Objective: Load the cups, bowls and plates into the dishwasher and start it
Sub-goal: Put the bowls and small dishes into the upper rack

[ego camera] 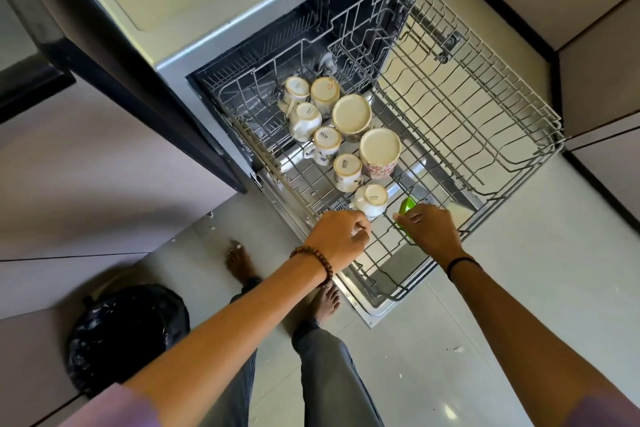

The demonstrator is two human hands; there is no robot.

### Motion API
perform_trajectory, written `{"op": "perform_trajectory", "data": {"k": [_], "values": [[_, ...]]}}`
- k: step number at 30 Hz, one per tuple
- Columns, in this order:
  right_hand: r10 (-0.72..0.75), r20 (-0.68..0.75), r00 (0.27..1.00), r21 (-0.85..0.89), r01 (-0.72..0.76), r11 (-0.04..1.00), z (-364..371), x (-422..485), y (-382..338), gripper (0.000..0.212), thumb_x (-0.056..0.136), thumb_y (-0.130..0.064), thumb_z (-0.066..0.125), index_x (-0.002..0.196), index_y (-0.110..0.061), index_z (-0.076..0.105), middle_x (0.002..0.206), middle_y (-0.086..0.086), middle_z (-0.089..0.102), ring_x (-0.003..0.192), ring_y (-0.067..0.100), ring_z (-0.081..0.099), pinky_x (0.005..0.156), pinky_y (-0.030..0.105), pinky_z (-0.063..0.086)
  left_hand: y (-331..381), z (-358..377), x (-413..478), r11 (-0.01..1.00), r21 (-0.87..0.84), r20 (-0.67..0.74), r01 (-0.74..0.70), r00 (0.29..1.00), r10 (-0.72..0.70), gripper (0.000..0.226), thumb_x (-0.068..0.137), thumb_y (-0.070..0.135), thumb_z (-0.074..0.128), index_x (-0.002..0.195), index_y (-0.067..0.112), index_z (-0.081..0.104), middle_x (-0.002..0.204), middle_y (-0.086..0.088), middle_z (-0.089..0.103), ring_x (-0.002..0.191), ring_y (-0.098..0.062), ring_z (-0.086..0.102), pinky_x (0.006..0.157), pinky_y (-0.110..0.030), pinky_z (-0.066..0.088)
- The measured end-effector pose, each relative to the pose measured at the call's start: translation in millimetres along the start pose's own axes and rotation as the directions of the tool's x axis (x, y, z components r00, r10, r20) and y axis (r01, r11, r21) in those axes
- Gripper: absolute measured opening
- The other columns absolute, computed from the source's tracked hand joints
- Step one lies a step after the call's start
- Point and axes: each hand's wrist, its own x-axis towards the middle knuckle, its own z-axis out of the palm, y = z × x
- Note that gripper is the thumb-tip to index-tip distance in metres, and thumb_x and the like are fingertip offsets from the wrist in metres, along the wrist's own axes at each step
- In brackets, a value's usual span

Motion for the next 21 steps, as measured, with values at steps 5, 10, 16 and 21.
{"op": "perform_trajectory", "data": {"k": [5, 10, 16, 21], "values": [[0.055, -0.024, 0.998, 0.002, -0.055, 0.998, 0.5, 4.0, -1.0, 0.021, 0.085, -0.031, 0.068, 0.085, -0.011, 0.075, 0.092, 0.007, 0.073, 0.080, 0.021, 0.067, 0.072, 0.032, 0.057, 3.4, 4.7, 6.4, 0.999, -0.022, 0.008, 0.027, 1.000, -0.027, 0.020, 0.094, 0.016, 0.055, 0.109, 0.011, 0.067, 0.115, -0.002, 0.067, 0.107, -0.009, 0.060, 0.096, -0.024, 0.049], [-0.079, -0.105, 0.991, 0.092, 0.089, 0.992, -28.6, -1.6, 0.0, 0.021, 0.098, -0.020, 0.059, 0.107, -0.002, 0.064, 0.101, 0.008, 0.067, 0.093, 0.022, 0.064, 0.078, 0.028, 0.049, 12.1, 12.3, 16.8, 0.999, -0.008, 0.007, 0.032, 0.999, -0.032, 0.022, 0.094, 0.018, 0.054, 0.110, 0.011, 0.067, 0.114, -0.002, 0.067, 0.105, -0.010, 0.060, 0.083, -0.013, 0.040], [-0.115, -0.111, 0.987, 0.094, 0.125, 0.988, -58.6, 27.8, 13.8, 0.033, 0.106, -0.028, 0.038, 0.109, 0.000, 0.055, 0.094, 0.010, 0.058, 0.083, 0.021, 0.056, 0.056, 0.016, 0.037, 19.3, 22.4, 31.2, 0.998, -0.022, 0.034, 0.051, 0.998, -0.050, 0.022, 0.093, 0.019, 0.055, 0.110, 0.012, 0.067, 0.115, -0.002, 0.067, 0.108, -0.012, 0.060, 0.088, -0.019, 0.047], [-0.114, 0.008, 0.993, 0.124, 0.112, 0.986, -59.6, 57.1, 20.4, 0.035, 0.106, -0.034, 0.033, 0.110, -0.005, 0.053, 0.090, 0.007, 0.058, 0.072, 0.014, 0.059, 0.048, 0.008, 0.037, 19.0, 26.4, 39.3, 0.998, -0.022, 0.016, 0.059, 0.998, -0.058, 0.019, 0.093, 0.019, 0.056, 0.107, 0.013, 0.068, 0.115, -0.002, 0.067, 0.108, -0.012, 0.061, 0.093, -0.024, 0.049]]}}
